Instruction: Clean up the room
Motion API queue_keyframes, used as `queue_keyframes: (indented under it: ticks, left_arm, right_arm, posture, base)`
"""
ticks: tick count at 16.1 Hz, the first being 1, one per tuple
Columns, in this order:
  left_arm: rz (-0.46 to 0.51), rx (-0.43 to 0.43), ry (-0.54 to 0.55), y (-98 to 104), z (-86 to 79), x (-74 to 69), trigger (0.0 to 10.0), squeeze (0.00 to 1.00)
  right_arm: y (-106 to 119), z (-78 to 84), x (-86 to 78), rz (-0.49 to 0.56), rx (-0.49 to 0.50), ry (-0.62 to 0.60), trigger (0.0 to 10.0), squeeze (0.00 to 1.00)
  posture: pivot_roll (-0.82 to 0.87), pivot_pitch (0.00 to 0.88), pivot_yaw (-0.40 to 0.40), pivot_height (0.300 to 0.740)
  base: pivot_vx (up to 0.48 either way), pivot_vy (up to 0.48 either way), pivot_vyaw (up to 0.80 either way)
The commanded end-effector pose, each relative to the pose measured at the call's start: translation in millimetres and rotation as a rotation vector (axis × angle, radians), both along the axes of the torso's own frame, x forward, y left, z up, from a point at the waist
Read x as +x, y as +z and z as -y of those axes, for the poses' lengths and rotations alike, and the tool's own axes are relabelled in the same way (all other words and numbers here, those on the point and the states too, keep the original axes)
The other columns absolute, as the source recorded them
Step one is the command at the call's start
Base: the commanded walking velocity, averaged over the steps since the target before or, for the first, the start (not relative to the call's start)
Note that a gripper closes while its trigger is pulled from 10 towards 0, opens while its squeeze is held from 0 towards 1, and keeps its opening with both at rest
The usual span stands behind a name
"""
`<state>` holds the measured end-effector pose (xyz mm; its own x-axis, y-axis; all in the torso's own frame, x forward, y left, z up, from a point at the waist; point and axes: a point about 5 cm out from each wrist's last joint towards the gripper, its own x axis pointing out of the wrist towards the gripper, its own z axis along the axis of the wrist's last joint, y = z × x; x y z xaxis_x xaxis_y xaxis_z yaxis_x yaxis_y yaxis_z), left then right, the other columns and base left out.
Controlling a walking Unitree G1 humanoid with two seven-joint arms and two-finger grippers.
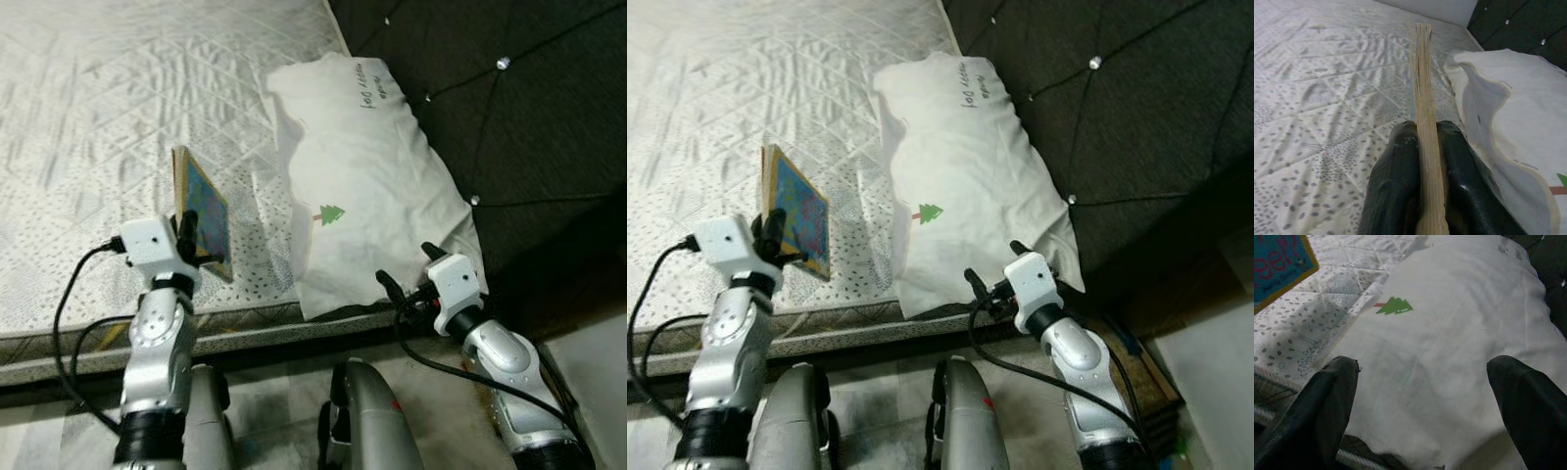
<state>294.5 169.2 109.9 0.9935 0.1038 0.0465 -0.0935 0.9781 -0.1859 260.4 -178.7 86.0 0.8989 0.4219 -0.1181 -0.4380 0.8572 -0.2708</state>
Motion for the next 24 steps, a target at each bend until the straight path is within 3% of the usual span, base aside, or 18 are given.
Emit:
queue_keyframes:
  ticks: [1, 2, 5, 10, 12, 14, 17, 19, 21, 24]
  left_arm:
    - [0.016, -0.018, 0.013, 0.5, 1.8, 2.1, 10.0, 0.00]
    - [0.012, -0.029, 0.016, -0.5, 2.0, 2.9, 10.0, 0.00]
    - [0.010, -0.228, -0.044, -9.4, 15.2, 20.0, 10.0, 0.00]
    - [-0.046, -0.458, -0.168, -15.1, 41.6, 42.6, 10.0, 0.00]
    - [-0.081, -0.500, -0.169, -23.0, 46.7, 45.2, 10.0, 0.00]
    - [-0.157, -0.599, -0.163, -41.2, 55.6, 42.2, 10.0, 0.00]
    - [-0.201, -0.568, -0.152, -52.1, 64.3, 36.5, 10.0, 0.00]
    - [-0.154, -0.498, -0.152, -46.3, 64.4, 34.3, 10.0, 0.00]
    - [-0.078, -0.428, -0.086, -37.9, 53.2, 31.7, 10.0, 0.00]
    - [0.073, -0.287, -0.081, -13.9, 40.5, 26.8, 10.0, 0.00]
  right_arm:
    - [1.5, 4.3, -2.9, -0.006, -0.011, -0.002, 10.0, 0.00]
    - [1.7, 4.3, -3.3, -0.006, -0.012, -0.002, 10.0, 0.00]
    - [4.9, 8.9, -7.5, -0.011, -0.009, -0.016, 10.0, 0.00]
    - [8.9, 14.7, -15.1, -0.018, -0.020, -0.023, 10.0, 0.00]
    - [9.8, 15.5, -16.2, -0.021, -0.025, -0.025, 10.0, 0.00]
    - [11.4, 16.3, -17.1, -0.026, -0.028, -0.027, 10.0, 0.00]
    - [13.0, 15.1, -16.4, -0.025, -0.030, -0.024, 10.0, 0.00]
    - [12.2, 16.1, -15.7, -0.027, -0.033, -0.026, 10.0, 0.00]
    - [11.7, 15.7, -15.1, -0.029, -0.033, -0.030, 10.0, 0.00]
    - [10.5, 13.6, -13.8, -0.030, -0.031, -0.026, 10.0, 0.00]
  posture:
    - [-0.15, 0.230, -0.112, 0.638]
    - [-0.15, 0.230, -0.112, 0.638]
    - [-0.20, 0.254, -0.107, 0.638]
    - [-0.23, 0.265, -0.104, 0.638]
    - [-0.24, 0.267, -0.104, 0.638]
    - [-0.24, 0.267, -0.106, 0.638]
    - [-0.25, 0.268, -0.106, 0.638]
    - [-0.24, 0.266, -0.102, 0.638]
    - [-0.23, 0.264, -0.100, 0.638]
    - [-0.22, 0.257, -0.104, 0.638]
  base:
    - [0.000, 0.000, 0.00]
    - [0.000, 0.000, 0.00]
    - [0.000, 0.000, 0.00]
    - [0.000, 0.000, 0.00]
    - [0.000, 0.000, 0.00]
    - [0.000, 0.000, 0.00]
    - [0.000, 0.000, 0.00]
    - [0.000, 0.000, 0.00]
    - [0.000, 0.000, 0.00]
    - [0.000, 0.000, 0.00]
